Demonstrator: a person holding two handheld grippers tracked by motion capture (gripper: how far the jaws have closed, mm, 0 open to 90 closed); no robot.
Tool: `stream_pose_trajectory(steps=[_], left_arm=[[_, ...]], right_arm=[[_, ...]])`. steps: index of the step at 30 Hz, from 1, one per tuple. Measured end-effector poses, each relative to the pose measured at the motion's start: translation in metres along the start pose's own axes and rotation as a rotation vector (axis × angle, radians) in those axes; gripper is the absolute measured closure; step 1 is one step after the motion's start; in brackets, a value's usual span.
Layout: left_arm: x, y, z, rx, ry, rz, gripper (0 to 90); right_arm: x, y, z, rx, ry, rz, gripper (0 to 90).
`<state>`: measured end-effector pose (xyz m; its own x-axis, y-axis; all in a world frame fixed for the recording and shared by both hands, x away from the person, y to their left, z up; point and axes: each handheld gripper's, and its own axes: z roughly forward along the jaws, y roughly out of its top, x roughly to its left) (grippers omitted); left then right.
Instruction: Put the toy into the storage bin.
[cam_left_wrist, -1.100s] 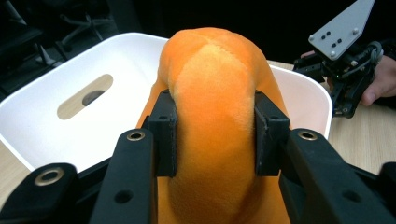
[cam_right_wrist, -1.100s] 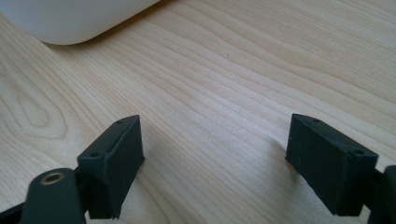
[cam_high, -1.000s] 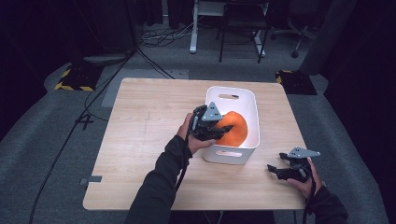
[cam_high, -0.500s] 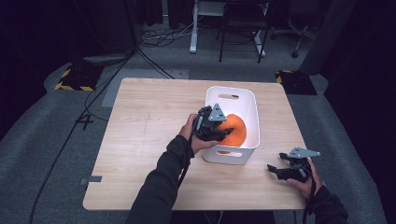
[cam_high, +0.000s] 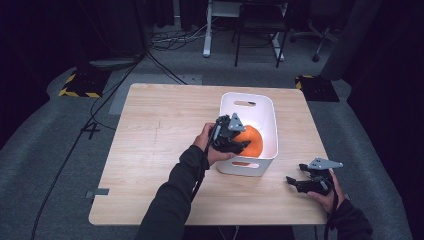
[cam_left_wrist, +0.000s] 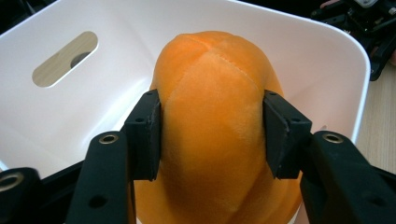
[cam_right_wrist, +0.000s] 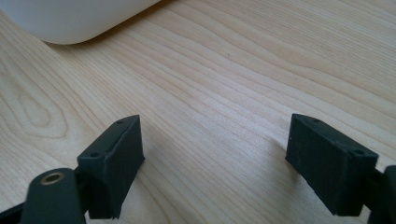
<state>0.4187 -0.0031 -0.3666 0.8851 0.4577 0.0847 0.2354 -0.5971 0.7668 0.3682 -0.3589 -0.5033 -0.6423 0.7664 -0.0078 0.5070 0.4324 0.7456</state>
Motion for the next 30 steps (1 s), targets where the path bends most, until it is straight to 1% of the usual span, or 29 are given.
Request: stream_pose_trajectory(steps=[1,3,4,5,6,7,8,9,10,11,12,13,14,15,16,17,18,21,24,26,29,30], left_arm=[[0.0005,0.0002,0.0005,0.004,-0.005,0.002,45.8],[0.0003,-0.0001,0.0024,0.014,0.002,-0.004,43.2],[0.0001,-0.0003,0.0035,0.026,-0.004,-0.012,43.2],[0.0002,-0.0004,0.0046,0.034,0.000,-0.006,42.4],[-0.0004,-0.0009,0.0064,0.049,-0.002,-0.010,41.0],[0.0002,-0.0006,0.0067,0.061,-0.007,-0.005,40.5],[0.0002,-0.0006,0.0067,0.061,-0.007,-0.005,40.0],[0.0001,-0.0004,0.0069,0.072,-0.006,-0.002,40.0],[-0.0015,-0.0006,0.0075,0.076,-0.003,-0.011,39.0],[-0.0024,-0.0007,0.0081,0.073,0.005,-0.009,38.8],[-0.0032,-0.0002,0.0057,0.042,0.011,-0.014,40.9],[-0.0032,-0.0002,0.0057,0.042,0.011,-0.014,40.3],[-0.0026,0.0006,0.0039,0.029,0.008,-0.018,40.3],[-0.0017,0.0013,0.0027,0.032,-0.002,-0.027,40.9],[-0.0020,0.0017,0.0027,0.047,-0.002,-0.028,41.5],[-0.0023,0.0019,0.0029,0.052,0.007,-0.019,41.6],[-0.0026,0.0017,0.0028,0.059,0.003,-0.012,41.6],[-0.0030,0.0008,0.0038,0.046,0.010,-0.018,41.5],[-0.0025,0.0003,0.0046,0.051,-0.001,-0.029,40.7],[-0.0025,0.0007,0.0049,0.045,-0.001,-0.035,40.6],[-0.0033,0.0013,0.0052,0.034,0.016,-0.022,40.4],[-0.0037,0.0013,0.0051,0.031,0.017,-0.023,40.1]], right_arm=[[0.0000,0.0000,0.0000,0.000,0.000,0.000,19.1],[0.0000,0.0000,-0.0001,0.001,0.001,0.000,19.1],[0.0000,0.0000,-0.0001,0.001,0.001,0.000,19.1],[0.0000,0.0000,-0.0001,0.000,0.001,0.001,19.1],[0.0000,0.0000,-0.0001,0.000,0.001,0.000,19.1],[0.0000,0.0000,-0.0001,0.000,0.001,0.000,19.1],[0.0000,0.0000,-0.0001,0.000,0.001,0.000,19.1],[0.0000,0.0000,-0.0001,0.000,0.001,0.000,19.1],[0.0000,0.0000,-0.0001,0.000,0.001,0.001,19.1],[0.0000,0.0000,-0.0001,0.000,0.001,0.000,19.1],[-0.0001,0.0000,-0.0001,0.001,0.000,-0.001,19.1],[-0.0001,0.0000,-0.0001,0.001,0.000,-0.001,19.1],[0.0000,0.0001,-0.0001,0.000,0.001,0.000,19.1],[0.0002,0.0000,0.0001,-0.001,-0.002,0.001,19.0],[0.0000,0.0000,0.0000,0.000,-0.002,-0.002,19.1],[0.0000,0.0000,0.0001,0.000,-0.002,-0.002,19.1],[0.0000,0.0000,0.0000,0.000,-0.002,-0.002,19.1],[0.0000,0.0000,0.0001,0.000,-0.002,-0.002,19.0],[0.0001,0.0000,0.0001,0.000,-0.002,-0.002,19.1],[0.0001,0.0000,0.0001,-0.001,-0.002,-0.001,19.0],[0.0000,0.0000,0.0001,0.000,-0.002,0.000,19.0],[0.0001,0.0000,0.0001,0.000,-0.002,0.000,19.0]])
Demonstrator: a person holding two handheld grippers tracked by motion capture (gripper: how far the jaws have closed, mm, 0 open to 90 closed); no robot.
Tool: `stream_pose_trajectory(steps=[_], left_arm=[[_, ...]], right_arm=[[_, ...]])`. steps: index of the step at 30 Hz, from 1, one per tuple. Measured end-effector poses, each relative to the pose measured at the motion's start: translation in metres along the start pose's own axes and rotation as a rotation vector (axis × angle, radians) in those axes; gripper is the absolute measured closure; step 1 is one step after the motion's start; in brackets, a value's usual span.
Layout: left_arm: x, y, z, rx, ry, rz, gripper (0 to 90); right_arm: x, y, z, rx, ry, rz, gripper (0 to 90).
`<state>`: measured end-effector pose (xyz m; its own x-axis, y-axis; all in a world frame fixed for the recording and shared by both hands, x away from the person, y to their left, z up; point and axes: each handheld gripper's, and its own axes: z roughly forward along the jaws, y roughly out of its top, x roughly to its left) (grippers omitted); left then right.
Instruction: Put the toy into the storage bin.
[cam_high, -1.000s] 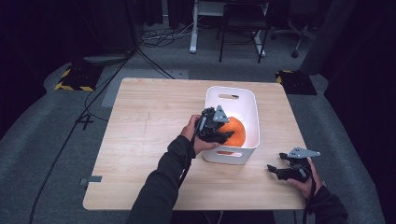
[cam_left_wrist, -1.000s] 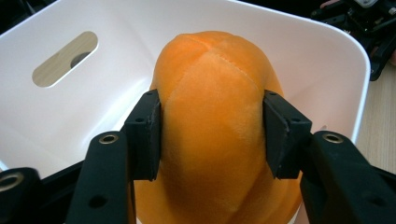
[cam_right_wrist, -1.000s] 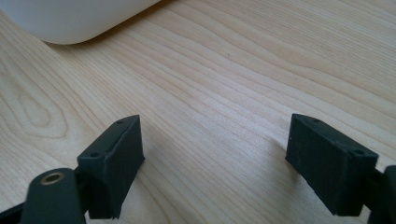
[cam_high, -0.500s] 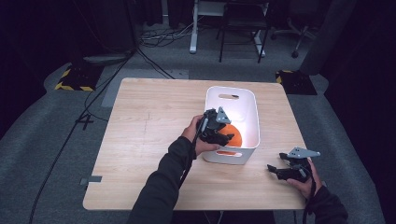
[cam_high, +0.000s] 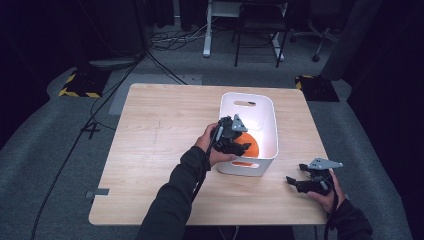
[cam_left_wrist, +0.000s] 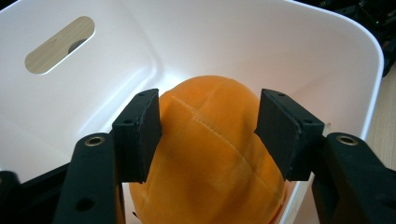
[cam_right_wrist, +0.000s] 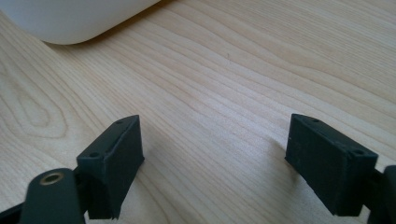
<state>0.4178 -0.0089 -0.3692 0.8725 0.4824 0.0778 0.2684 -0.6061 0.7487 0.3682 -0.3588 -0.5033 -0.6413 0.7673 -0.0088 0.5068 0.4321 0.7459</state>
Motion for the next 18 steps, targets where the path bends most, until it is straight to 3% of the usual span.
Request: stream_pose_trajectory(steps=[9,18], left_arm=[[-0.0011,0.0004,-0.0021,-0.022,-0.006,-0.001,35.7],[-0.0020,0.0023,-0.0078,-0.080,0.040,-0.018,28.9]], right_arm=[[0.0000,0.0000,0.0000,0.000,0.000,0.000,19.0],[0.0000,0.0000,0.0000,0.000,0.000,0.000,19.0]])
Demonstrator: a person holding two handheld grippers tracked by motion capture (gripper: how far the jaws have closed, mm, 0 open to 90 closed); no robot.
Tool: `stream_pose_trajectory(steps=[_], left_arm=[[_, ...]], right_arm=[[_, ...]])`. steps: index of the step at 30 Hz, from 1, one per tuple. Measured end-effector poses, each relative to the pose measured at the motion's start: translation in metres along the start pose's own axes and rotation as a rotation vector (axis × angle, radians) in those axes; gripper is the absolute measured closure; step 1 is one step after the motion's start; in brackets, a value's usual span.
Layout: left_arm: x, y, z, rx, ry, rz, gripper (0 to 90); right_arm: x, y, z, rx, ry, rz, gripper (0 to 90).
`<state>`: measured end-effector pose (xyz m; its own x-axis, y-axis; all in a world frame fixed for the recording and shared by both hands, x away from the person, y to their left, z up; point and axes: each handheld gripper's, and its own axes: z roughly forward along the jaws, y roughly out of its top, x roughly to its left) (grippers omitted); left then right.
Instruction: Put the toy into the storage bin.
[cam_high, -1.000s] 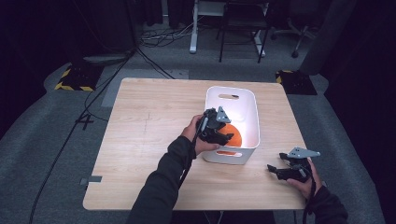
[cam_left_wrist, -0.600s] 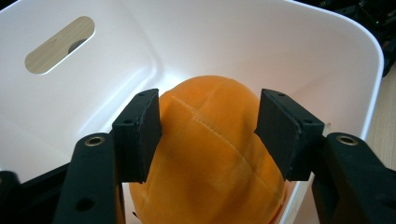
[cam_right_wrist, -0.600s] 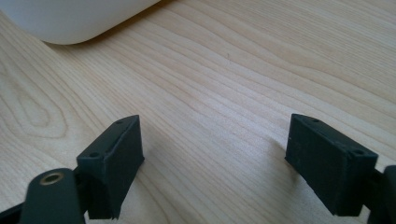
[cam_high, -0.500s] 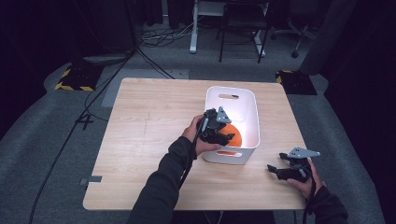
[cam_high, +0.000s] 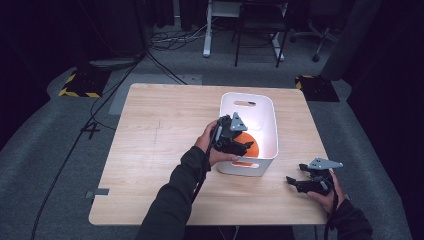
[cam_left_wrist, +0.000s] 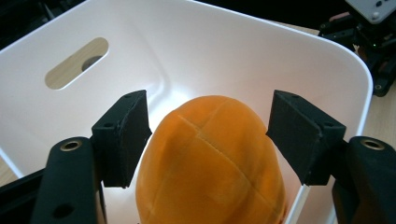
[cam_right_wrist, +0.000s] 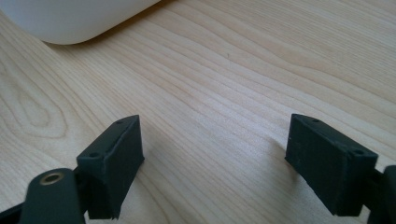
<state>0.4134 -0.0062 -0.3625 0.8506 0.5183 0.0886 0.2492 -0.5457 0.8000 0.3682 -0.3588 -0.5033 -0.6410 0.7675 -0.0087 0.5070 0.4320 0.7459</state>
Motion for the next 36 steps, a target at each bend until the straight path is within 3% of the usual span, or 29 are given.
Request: stream_pose_trajectory(steps=[6,15,29,30,36], left_arm=[[0.002,0.001,-0.005,-0.038,0.047,-0.022,21.8],[0.003,0.001,-0.012,-0.084,0.081,-0.055,17.9],[0.010,-0.002,-0.034,-0.102,0.162,-0.039,18.8],[0.010,-0.003,-0.036,-0.115,0.172,-0.052,18.8],[0.014,-0.008,-0.045,-0.111,0.174,-0.045,18.2]], right_arm=[[0.000,0.000,0.000,0.000,0.000,0.000,19.1],[0.000,0.000,0.000,0.000,0.000,0.000,19.0],[0.000,0.000,0.000,0.000,0.000,0.000,19.0],[0.000,0.000,0.000,0.001,0.000,0.000,19.0],[0.000,0.000,0.000,0.000,0.000,0.000,19.0]])
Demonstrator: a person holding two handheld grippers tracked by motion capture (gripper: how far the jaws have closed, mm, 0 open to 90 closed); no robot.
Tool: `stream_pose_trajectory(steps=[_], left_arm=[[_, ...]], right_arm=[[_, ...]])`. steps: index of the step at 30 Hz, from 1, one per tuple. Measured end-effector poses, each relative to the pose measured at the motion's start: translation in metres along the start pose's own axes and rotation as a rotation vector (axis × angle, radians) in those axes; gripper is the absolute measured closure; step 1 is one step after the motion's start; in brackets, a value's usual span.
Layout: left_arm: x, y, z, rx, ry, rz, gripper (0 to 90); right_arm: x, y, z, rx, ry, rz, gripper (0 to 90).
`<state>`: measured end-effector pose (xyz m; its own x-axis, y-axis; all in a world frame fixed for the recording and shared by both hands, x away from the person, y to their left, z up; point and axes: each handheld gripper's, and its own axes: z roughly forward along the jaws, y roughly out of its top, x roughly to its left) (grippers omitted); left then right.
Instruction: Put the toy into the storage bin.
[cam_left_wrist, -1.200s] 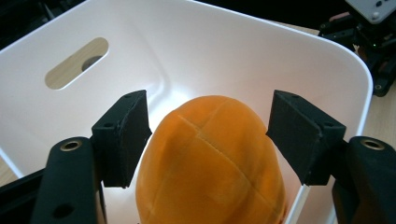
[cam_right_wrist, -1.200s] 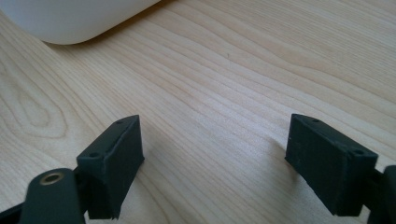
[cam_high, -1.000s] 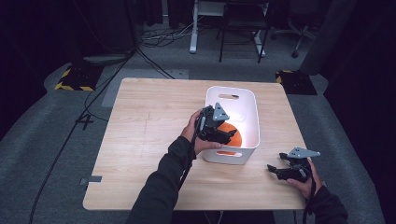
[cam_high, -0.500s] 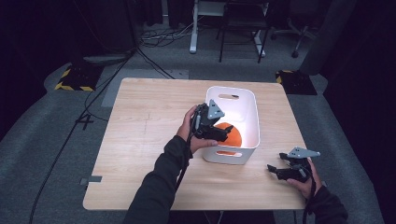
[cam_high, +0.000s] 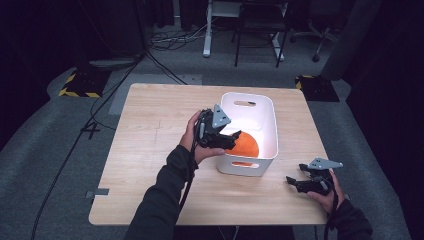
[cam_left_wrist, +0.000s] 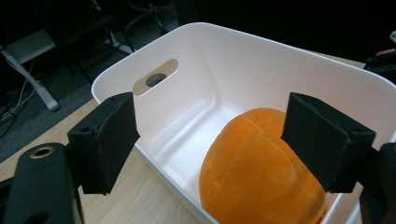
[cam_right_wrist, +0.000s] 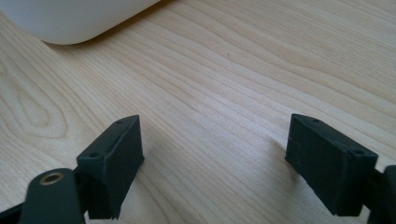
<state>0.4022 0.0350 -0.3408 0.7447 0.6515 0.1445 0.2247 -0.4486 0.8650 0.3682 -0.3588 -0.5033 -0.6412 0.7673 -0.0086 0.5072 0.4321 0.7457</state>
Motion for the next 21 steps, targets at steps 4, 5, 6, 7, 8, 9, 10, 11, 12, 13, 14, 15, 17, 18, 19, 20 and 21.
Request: stream_pose_trajectory(steps=[4,5,6,7,8,9,10,11,12,13,14,15,17,18,19,20,21], left_arm=[[0.004,-0.002,-0.006,0.008,0.015,0.002,18.2],[0.005,-0.003,-0.007,0.005,0.021,-0.010,18.2],[0.007,-0.003,-0.009,0.013,0.028,0.005,18.2],[0.007,-0.004,-0.010,0.011,0.025,-0.008,18.2],[0.009,-0.005,-0.011,0.024,0.027,0.006,18.2],[0.009,-0.006,-0.011,0.018,0.028,-0.007,18.2],[0.010,-0.007,-0.012,0.017,0.031,-0.010,18.2],[0.011,-0.008,-0.013,0.026,0.030,-0.006,18.2],[0.012,-0.009,-0.013,0.019,0.039,-0.008,18.2],[0.013,-0.010,-0.014,0.033,0.039,0.003,18.2],[0.014,-0.012,-0.015,0.028,0.043,-0.008,18.3],[0.014,-0.012,-0.015,0.028,0.043,-0.008,18.3],[0.014,-0.014,-0.016,0.034,0.042,-0.014,18.2],[0.015,-0.015,-0.017,0.040,0.044,-0.004,18.2],[0.016,-0.015,-0.018,0.035,0.051,-0.007,18.2],[0.016,-0.016,-0.019,0.037,0.052,-0.009,18.2],[0.017,-0.016,-0.020,0.039,0.050,-0.002,18.2]], right_arm=[[0.000,0.000,0.000,0.001,0.000,-0.001,19.0],[0.000,0.000,0.000,0.000,0.000,0.001,19.0],[0.000,0.000,0.000,0.000,0.000,-0.001,19.0],[0.000,0.000,0.000,0.000,0.000,0.000,19.0],[0.000,0.000,0.000,0.000,0.000,0.000,19.0],[0.000,0.000,0.000,0.000,0.000,0.000,19.0],[0.000,0.000,0.000,0.000,0.000,0.000,19.0],[0.000,0.000,0.000,0.000,0.000,0.000,19.0],[0.000,0.000,0.000,0.000,0.000,0.000,19.0],[0.000,0.000,0.000,0.000,0.000,0.000,19.0],[0.000,0.000,0.000,0.000,0.000,0.000,19.0],[0.000,0.000,0.000,0.000,0.000,0.000,19.0],[0.000,0.000,0.000,0.000,0.000,0.000,19.0],[0.000,0.000,0.000,0.000,0.000,0.000,19.0],[0.000,0.000,0.000,0.000,0.000,0.000,19.0],[0.000,0.000,0.000,0.000,0.000,0.000,19.0],[0.000,0.000,0.000,0.000,0.000,0.000,19.0]])
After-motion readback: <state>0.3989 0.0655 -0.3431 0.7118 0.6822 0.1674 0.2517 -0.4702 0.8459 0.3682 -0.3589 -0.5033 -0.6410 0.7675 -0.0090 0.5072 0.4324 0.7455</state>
